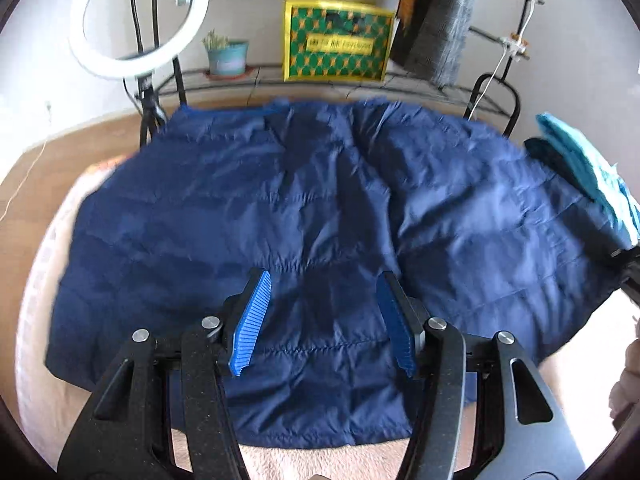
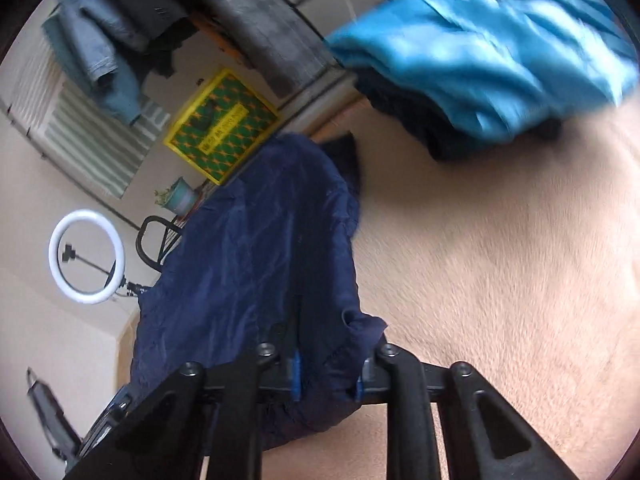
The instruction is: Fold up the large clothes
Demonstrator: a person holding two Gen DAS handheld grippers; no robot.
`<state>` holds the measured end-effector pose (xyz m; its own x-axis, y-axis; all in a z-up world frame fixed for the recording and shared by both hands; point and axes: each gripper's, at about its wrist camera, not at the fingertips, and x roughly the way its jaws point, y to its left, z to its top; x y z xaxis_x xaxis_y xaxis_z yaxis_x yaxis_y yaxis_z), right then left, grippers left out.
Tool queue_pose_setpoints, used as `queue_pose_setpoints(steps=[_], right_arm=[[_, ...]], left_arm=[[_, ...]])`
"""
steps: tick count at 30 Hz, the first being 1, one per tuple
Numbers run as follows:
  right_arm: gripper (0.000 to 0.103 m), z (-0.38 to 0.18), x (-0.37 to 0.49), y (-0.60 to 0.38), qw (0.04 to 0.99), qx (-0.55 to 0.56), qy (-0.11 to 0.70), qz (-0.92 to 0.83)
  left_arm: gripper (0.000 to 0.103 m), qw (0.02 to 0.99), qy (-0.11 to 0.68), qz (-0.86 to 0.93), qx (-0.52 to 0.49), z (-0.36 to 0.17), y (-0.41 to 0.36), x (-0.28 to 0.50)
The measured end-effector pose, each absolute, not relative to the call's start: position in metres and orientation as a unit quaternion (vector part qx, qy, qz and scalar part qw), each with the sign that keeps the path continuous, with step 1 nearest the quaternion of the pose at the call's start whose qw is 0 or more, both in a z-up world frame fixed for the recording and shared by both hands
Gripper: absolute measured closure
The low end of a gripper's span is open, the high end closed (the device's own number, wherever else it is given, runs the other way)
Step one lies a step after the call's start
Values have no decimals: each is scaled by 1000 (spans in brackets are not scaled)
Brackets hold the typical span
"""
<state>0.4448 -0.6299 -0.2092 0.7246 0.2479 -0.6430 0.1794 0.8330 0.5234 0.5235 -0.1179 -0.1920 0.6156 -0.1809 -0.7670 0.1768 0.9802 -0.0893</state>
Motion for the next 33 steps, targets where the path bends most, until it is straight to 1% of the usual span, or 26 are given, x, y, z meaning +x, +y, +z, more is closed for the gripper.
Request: queue_pose_setpoints(steps=[4, 7, 9, 13, 16, 20, 26, 30, 33], right_arm=[[94, -177, 440, -604, 909, 230, 347, 28], [94, -155, 439, -588, 918, 212, 333, 42], [95, -137, 438, -575, 925, 192, 325, 49], [95, -106, 438, -541, 939, 140, 306, 66], [95, -84, 437, -508, 948, 93, 291, 83], [95, -60, 439, -459, 955, 44, 273, 111], [95, -45, 437, -373, 953, -13, 257, 161], [95, -48, 430, -311, 948, -69, 247, 190], [95, -62, 429, -255, 935, -109, 253, 223]], left_arm=[[45, 888, 449, -96, 11, -222, -120, 532], [45, 888, 449, -98, -5, -219, -113, 530], [45, 891, 443, -95, -36, -207, -97, 524], [45, 903, 408, -96, -97, -165, -44, 491], [45, 905, 387, -97, -147, -139, 8, 458], [45, 905, 354, -62, -227, -123, 92, 405], [45, 909, 334, 7, -251, -121, 180, 346], [46, 910, 326, 41, -254, -126, 217, 318], [46, 907, 316, 51, -273, -129, 238, 303]])
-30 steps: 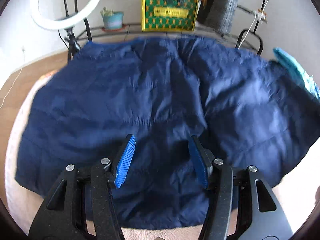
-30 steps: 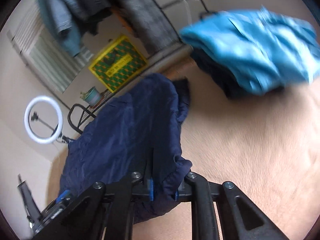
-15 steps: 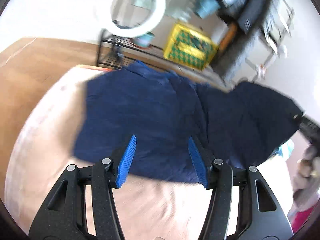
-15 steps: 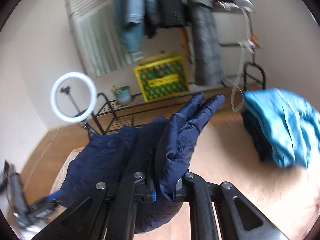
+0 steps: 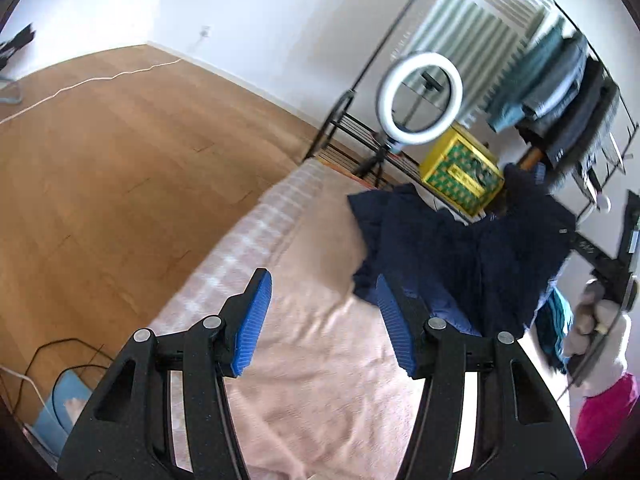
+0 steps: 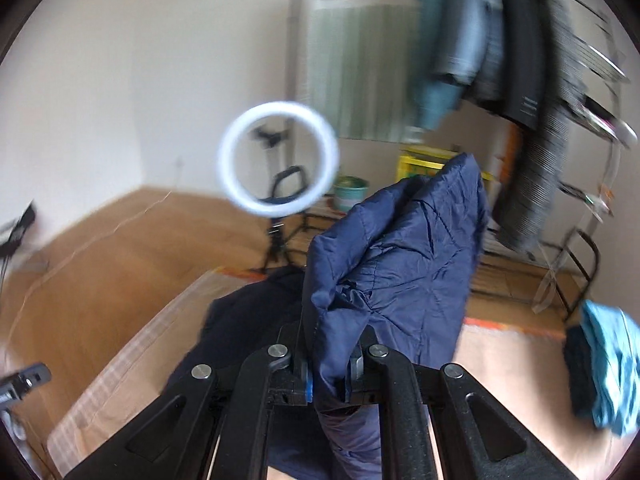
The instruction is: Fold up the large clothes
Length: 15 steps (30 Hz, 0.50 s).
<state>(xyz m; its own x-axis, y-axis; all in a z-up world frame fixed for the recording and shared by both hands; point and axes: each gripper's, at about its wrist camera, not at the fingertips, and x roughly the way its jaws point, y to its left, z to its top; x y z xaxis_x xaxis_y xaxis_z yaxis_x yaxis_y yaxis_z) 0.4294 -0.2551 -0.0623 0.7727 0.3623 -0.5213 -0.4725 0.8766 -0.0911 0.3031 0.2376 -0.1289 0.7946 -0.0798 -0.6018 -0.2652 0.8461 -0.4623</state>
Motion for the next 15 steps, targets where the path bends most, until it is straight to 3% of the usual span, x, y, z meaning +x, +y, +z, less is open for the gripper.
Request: queue_pose_setpoints(steps=[8, 15], right_arm=[[96, -148, 429, -119, 883, -190, 312, 295], [97, -210, 426, -83, 861, -235, 342, 293]], left_arm=[[45, 899, 314, 77, -297, -135, 268, 275], [45, 901, 313, 95, -284, -135, 277, 267]])
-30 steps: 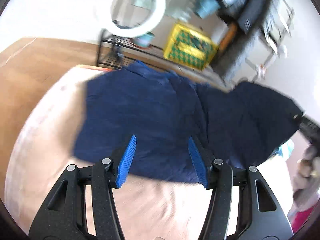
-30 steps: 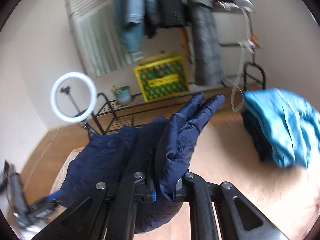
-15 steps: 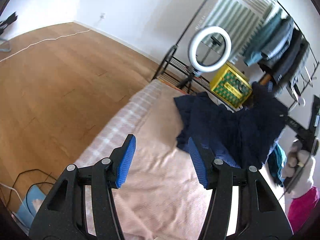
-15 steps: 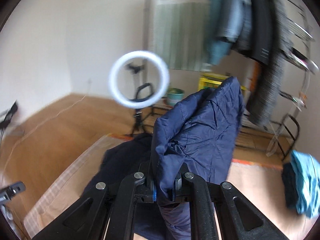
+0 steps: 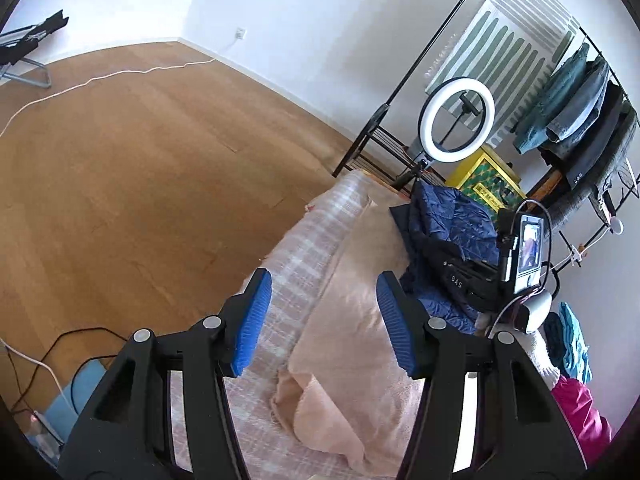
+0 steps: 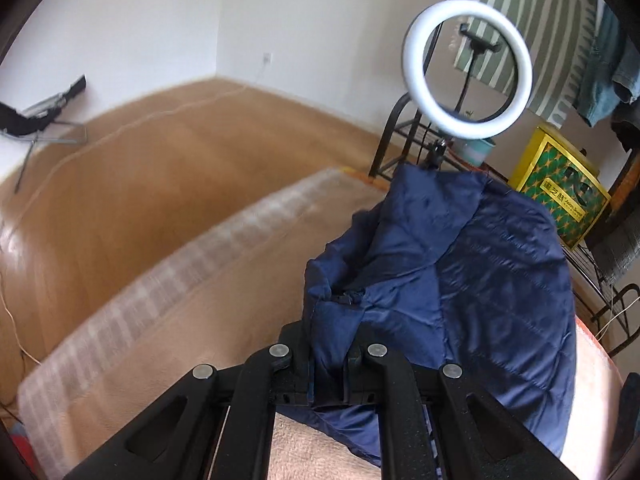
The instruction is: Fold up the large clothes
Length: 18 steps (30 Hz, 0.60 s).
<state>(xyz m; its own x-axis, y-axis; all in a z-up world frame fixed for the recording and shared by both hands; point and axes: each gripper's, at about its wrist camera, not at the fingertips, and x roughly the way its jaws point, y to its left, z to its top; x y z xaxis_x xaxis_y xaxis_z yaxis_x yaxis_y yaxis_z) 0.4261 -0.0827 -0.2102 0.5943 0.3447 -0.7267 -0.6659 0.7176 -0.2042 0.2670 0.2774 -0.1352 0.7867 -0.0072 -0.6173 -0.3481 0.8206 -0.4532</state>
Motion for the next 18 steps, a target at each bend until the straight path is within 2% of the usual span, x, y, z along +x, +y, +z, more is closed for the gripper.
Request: queue_pose_setpoints(steps=[4, 6, 7, 8, 9, 13, 18], right_arm=[[96, -218, 442, -87, 856, -201, 364, 306], [91, -217, 434, -90, 844, -174, 376, 342], [84, -213, 432, -96, 838, -159, 379, 358], [72, -207, 431, -108, 826, -128, 391, 386], [68, -203, 430, -115, 818, -110, 397, 401], [67, -169, 422, -177, 806, -35, 381, 452], [67, -142, 432, -244, 850, -56, 336, 403]], left_arm=[[45, 900, 315, 95, -287, -136, 278, 268], [45, 901, 315, 93, -285, -134, 276, 271], [45, 902, 315, 92, -282, -132, 275, 274], [46, 903, 314, 90, -280, -130, 273, 277], [45, 903, 313, 88, -280, -128, 271, 279], [45, 910, 313, 61, -267, -113, 251, 307], [45, 917, 317, 4, -243, -96, 207, 370]])
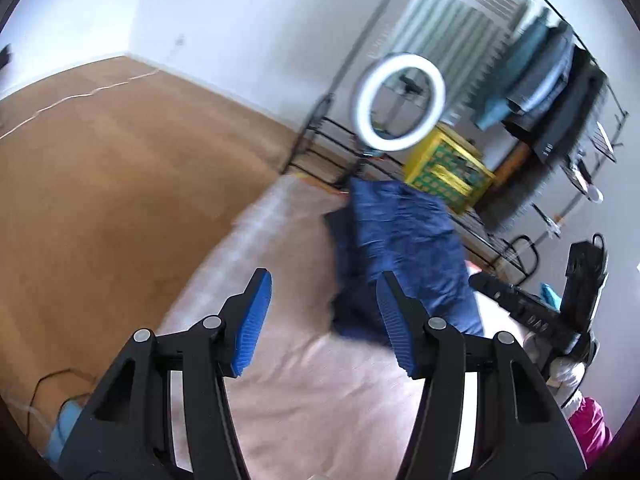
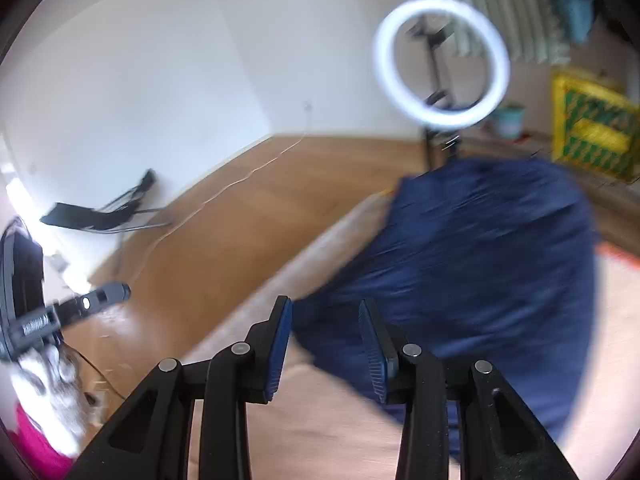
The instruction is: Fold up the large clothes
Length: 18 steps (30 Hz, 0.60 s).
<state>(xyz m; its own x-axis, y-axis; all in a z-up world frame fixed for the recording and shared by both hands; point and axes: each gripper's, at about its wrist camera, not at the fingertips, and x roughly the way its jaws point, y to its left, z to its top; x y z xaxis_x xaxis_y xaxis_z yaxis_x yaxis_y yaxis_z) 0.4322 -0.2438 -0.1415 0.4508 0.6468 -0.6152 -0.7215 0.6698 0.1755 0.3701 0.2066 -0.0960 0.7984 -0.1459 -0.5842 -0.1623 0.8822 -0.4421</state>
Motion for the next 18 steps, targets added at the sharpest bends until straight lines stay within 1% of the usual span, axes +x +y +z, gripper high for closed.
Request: queue_pose_setpoints(steps=[1, 5, 7, 9, 10, 12, 14, 16, 18], right_arm=[[67, -144, 442, -257, 861, -70, 340, 373], [69, -169, 470, -283, 856, -59, 377, 350], [69, -189, 476, -291, 857, -75, 387, 331], [69, -208, 481, -300, 857, -82, 397, 319], [71, -218, 481, -306, 856, -81, 402, 315], [71, -227, 477, -320, 856, -75, 404, 313], [71, -235, 471, -330, 853, -84, 409, 313], [72, -232, 465, -332, 843, -118, 408, 329], [74, -218, 467, -338, 833, -115, 411, 353]], left_arm=[[45, 918, 317, 1, -238, -95, 199, 383], [45, 906, 349, -38, -237, -106, 164, 451], [45, 909, 359, -35, -211, -116, 144, 475], [45, 909, 378, -25, -175, -136, 124, 495], [45, 904, 394, -20, -165, -150, 118, 501], [45, 885, 439, -10, -152, -188, 110, 508], [45, 872, 462, -15, -160, -223, 108, 504], [45, 875, 457, -15, -162, -228, 110, 497], [45, 878, 453, -11, -155, -221, 113, 493]])
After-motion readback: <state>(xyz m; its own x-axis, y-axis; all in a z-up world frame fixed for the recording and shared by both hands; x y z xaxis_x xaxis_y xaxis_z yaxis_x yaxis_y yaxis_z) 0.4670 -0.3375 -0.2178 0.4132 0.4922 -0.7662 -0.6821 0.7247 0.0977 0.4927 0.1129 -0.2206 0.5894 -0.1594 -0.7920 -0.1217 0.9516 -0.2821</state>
